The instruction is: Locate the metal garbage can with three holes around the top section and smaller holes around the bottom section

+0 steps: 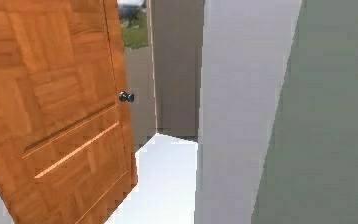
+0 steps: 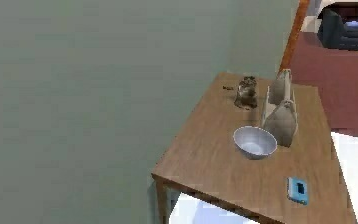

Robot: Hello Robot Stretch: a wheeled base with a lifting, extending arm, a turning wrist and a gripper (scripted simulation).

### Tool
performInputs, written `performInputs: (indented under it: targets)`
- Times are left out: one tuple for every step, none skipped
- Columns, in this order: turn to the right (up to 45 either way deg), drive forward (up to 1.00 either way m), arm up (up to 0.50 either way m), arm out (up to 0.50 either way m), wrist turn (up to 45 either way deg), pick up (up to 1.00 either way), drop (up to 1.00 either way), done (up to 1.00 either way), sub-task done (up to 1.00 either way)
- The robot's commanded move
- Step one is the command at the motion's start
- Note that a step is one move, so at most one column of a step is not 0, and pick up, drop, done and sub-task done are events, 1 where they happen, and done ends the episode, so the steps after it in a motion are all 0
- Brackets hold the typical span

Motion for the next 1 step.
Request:
performInputs:
  targets:
    - [-9.0,0.0,0.0,0.0,0.0,0.0,0.0,0.0,0.0]
